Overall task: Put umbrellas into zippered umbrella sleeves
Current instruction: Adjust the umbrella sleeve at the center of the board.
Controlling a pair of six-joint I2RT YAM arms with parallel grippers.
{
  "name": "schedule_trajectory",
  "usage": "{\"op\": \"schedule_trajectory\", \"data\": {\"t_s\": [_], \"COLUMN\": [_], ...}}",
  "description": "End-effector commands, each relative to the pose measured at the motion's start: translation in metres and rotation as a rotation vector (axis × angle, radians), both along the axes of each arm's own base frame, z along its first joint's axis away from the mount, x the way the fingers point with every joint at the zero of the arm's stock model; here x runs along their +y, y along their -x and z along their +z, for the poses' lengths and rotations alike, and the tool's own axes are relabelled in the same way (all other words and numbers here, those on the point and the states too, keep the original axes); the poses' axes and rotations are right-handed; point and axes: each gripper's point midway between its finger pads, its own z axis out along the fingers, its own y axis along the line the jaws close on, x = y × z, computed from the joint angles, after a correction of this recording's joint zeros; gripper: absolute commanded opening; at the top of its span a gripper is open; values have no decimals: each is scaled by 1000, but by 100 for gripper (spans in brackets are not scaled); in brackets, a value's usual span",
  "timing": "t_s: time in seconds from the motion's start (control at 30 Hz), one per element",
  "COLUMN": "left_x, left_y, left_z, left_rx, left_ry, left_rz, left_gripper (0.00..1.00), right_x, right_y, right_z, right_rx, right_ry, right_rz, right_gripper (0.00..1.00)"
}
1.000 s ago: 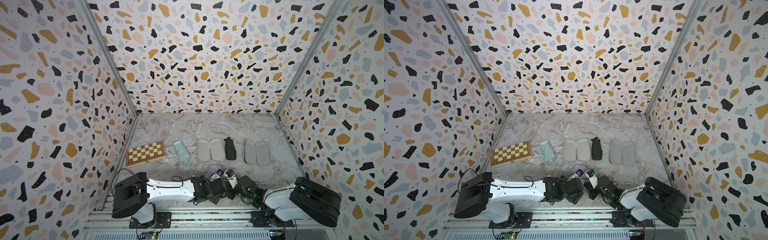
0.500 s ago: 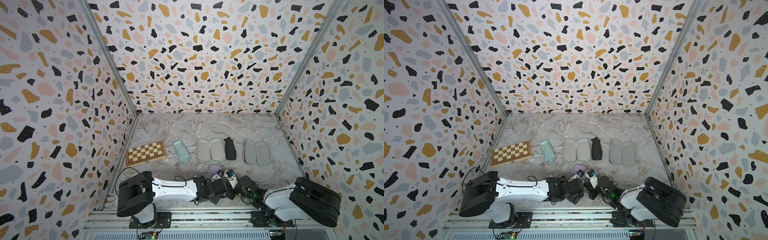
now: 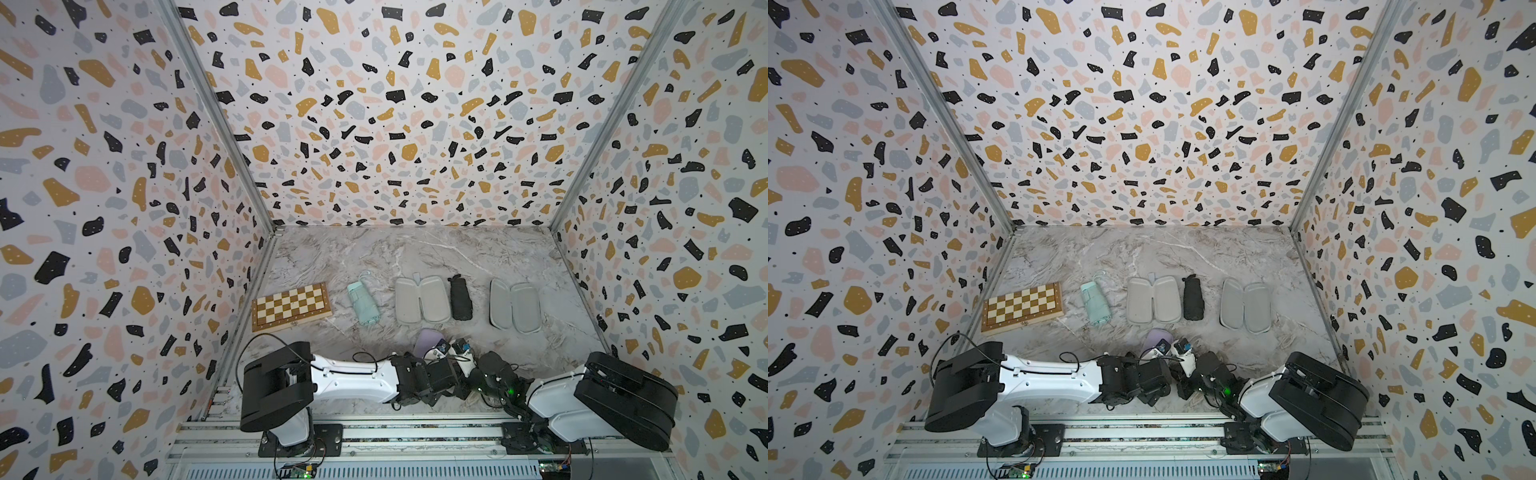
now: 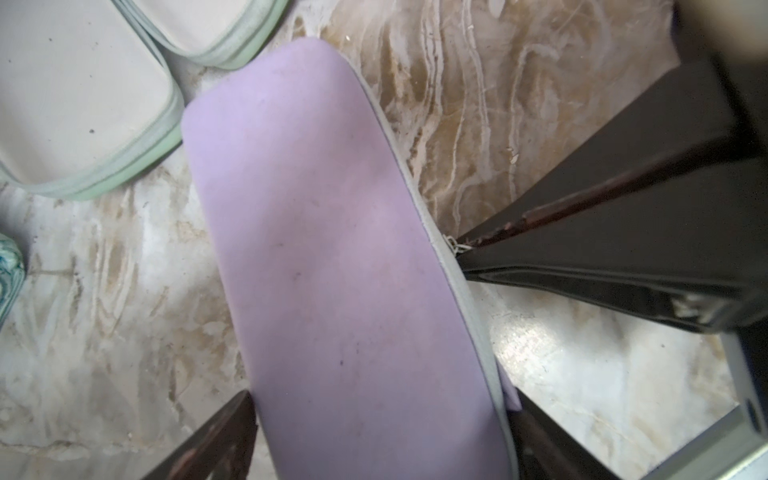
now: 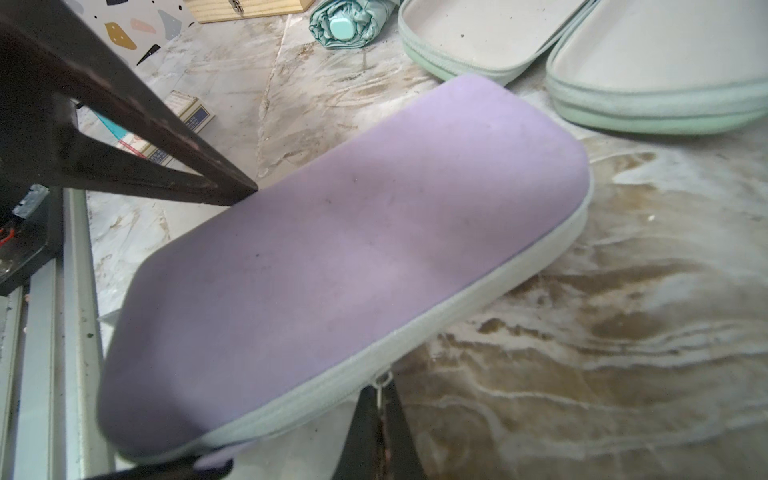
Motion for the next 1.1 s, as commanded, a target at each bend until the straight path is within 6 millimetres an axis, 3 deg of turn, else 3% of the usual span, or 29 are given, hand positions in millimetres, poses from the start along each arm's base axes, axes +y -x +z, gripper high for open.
{"op": "schedule_trajectory", "data": {"t_s": [0.0, 0.23, 0.47, 0.73, 1.07], "left_x": [-3, 7, 8, 13, -8], "left_y": [-9, -17, -21, -15, -8], "left_z": [5, 5, -7, -31, -4], "left_rx": [-39, -80, -100, -60, -29], "left_ry": [7, -50, -86, -135, 19], "left_rz": [27, 68, 81, 77, 13], "left_gripper": [86, 72, 71, 81, 91], "right_x": [-2, -2, 4, 8, 0], "right_y": [3, 4, 10, 14, 6], "right_z": [-2, 0, 1, -2, -5], "right_rx": [10, 7, 21, 46, 34], "right_ry": [-2, -13, -34, -44, -11], "right_rz": [6, 12, 50, 79, 20], "right_gripper": [0, 0, 0, 0, 0]}}
